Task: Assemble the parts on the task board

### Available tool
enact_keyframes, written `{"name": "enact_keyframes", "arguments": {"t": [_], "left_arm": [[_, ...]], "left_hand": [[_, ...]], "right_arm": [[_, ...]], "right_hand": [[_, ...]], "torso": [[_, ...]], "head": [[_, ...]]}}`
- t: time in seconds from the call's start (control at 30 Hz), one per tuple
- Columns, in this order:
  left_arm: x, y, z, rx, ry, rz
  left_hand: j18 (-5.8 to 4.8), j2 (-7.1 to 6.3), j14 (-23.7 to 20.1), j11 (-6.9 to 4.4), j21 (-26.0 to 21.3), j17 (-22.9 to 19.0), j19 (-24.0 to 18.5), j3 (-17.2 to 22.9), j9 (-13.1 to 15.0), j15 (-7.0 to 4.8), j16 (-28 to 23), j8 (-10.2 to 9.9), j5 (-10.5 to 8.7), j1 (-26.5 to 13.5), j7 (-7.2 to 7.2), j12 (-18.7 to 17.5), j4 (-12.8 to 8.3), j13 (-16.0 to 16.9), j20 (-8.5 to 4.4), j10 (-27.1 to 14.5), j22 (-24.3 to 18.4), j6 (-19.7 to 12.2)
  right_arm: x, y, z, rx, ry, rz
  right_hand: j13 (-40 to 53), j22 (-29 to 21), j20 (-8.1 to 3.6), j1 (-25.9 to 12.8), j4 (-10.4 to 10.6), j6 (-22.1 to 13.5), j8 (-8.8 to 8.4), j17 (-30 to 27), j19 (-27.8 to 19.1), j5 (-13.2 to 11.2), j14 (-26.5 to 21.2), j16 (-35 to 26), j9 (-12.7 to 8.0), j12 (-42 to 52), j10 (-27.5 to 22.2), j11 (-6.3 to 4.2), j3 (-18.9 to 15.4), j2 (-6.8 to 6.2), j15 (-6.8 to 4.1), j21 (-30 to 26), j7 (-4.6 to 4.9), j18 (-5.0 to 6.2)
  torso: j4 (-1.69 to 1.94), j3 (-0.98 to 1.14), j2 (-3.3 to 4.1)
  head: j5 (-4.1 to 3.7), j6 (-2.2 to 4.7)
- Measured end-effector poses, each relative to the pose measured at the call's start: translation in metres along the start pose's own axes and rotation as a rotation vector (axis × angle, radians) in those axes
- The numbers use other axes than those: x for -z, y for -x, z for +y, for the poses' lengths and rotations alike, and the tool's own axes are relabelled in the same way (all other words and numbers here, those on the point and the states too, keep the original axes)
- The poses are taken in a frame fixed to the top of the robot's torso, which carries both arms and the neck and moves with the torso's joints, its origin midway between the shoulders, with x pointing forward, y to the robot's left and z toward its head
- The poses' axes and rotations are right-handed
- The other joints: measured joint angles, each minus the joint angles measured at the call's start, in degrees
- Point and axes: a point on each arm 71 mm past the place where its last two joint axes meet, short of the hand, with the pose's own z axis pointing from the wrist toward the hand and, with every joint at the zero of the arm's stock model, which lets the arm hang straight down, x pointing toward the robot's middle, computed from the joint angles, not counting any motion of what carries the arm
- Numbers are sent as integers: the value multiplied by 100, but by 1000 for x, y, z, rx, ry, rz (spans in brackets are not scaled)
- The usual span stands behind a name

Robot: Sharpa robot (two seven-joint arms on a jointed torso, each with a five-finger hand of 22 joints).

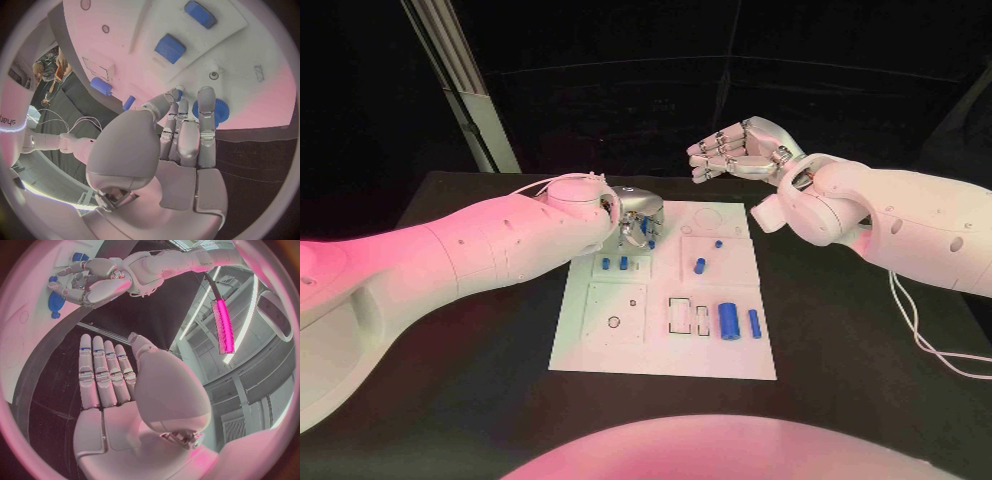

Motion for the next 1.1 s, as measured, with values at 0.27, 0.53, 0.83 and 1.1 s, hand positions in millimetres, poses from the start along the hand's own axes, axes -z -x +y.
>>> {"name": "enact_keyframes", "arguments": {"t": [0.27,0.53,0.83,1.1], "left_arm": [[1,0,0,0,-1,1],[0,0,1,0,4,1],[-2,-5,5,6,16,2],[-4,-7,4,9,10,-6]], "left_hand": [[0,-143,0,54,0,-41,0,-20,0,0,0,-121,-22,-199,22,-158,17,-13,0,-119,7,-22],[0,-170,0,103,0,-71,-24,-114,0,42,22,-181,-45,-275,9,-200,16,-13,23,-248,7,-73],[1,-147,0,69,63,-6,-4,-129,0,41,87,-181,-45,-298,9,-198,31,8,43,-213,88,-73],[0,-46,31,10,148,34,50,-129,8,11,115,-181,-45,-288,-31,-154,31,31,30,-50,167,53]], "right_arm": [[0,0,0,0,0,0],[0,0,0,0,0,0],[0,0,0,0,0,0],[0,0,0,0,0,1]], "right_hand": [[0,0,0,0,0,0,0,0,0,0,0,0,0,0,0,0,0,0,0,0,0,0],[0,1,0,0,0,0,0,-10,0,0,0,0,0,0,0,0,0,0,0,0,0,-1],[0,1,0,0,0,0,0,-9,0,0,0,0,0,0,0,0,0,0,0,0,0,0],[0,-4,0,0,-17,0,0,-9,0,0,0,0,0,0,0,0,17,0,0,0,0,0]], "torso": [[-1,1,2],[-8,2,7],[-9,4,8],[-13,5,10]], "head": [[3,2],[5,4],[-14,-1],[-20,-5]]}}
